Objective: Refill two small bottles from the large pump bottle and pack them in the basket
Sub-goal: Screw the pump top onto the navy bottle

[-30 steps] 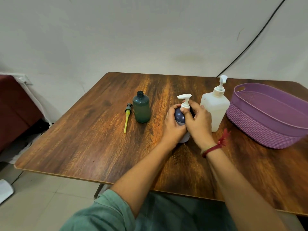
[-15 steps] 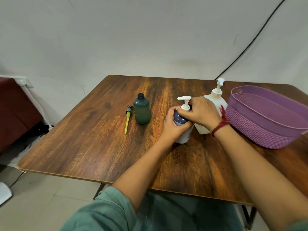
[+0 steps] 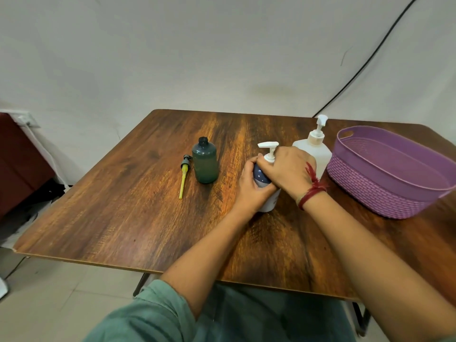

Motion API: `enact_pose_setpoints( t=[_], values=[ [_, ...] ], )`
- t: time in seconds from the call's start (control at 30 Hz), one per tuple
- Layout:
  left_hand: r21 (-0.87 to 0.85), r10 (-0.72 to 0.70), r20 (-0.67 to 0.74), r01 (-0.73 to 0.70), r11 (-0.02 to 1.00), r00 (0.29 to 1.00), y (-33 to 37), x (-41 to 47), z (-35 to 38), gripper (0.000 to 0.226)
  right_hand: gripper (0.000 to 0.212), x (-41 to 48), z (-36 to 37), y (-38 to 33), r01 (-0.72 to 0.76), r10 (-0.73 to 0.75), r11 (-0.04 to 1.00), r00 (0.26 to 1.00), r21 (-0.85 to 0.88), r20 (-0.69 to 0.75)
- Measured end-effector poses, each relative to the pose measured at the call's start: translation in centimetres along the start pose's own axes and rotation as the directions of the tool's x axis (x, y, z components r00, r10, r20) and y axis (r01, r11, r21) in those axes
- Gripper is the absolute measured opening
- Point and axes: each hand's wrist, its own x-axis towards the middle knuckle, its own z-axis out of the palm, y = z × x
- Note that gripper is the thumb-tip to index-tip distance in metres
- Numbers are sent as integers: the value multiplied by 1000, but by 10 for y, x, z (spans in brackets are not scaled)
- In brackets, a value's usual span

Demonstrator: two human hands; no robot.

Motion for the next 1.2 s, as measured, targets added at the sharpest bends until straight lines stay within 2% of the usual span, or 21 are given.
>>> enact_pose_setpoints(
  t=[0.07,0.13,0.17,0.23,0.37,0.53,0.63,0.8,0.9,1.0,1.13,1.2],
  values=[
    [-17,-11,15,12,1000,1000,2,0,-2,67,54,5,-5,8,12,-22,998,989,68,143],
    [-11,-7,35,8,1000,999,6,0,-4,66,48,11,-14,15,1,-57,986,943,169,329],
    [-4,-8,44,8,1000,999,7,1,-4,67,44,13,-17,15,2,-71,982,928,187,365],
    [-1,-20,37,20,1000,999,6,1,-3,69,39,11,-15,12,-3,-48,987,948,160,315],
    [18,-34,-12,34,999,999,3,-2,1,66,39,-4,-5,-4,-84,82,996,995,30,50],
    [53,-2,-73,6,999,997,6,-4,6,60,48,-8,4,-14,-187,187,982,982,-7,-39],
    [70,-2,-112,10,997,994,4,-6,7,61,54,-18,3,-11,-139,140,990,989,34,-42],
    [73,2,-127,7,997,992,8,-10,6,61,53,-50,-13,9,-110,132,960,989,257,-72],
    [110,7,-130,8,994,992,7,-11,7,67,46,-65,-3,28,-138,189,896,978,421,-82],
    [135,-24,-114,40,990,993,10,-11,6,69,39,-69,13,33,-151,204,789,979,596,-22],
    [189,-131,35,122,974,991,19,-13,-10,86,56,-69,30,20,-169,174,595,982,786,79],
    [246,-131,66,111,963,989,19,-16,-23,91,64,-70,35,15,-177,172,521,980,835,101]
  ],
)
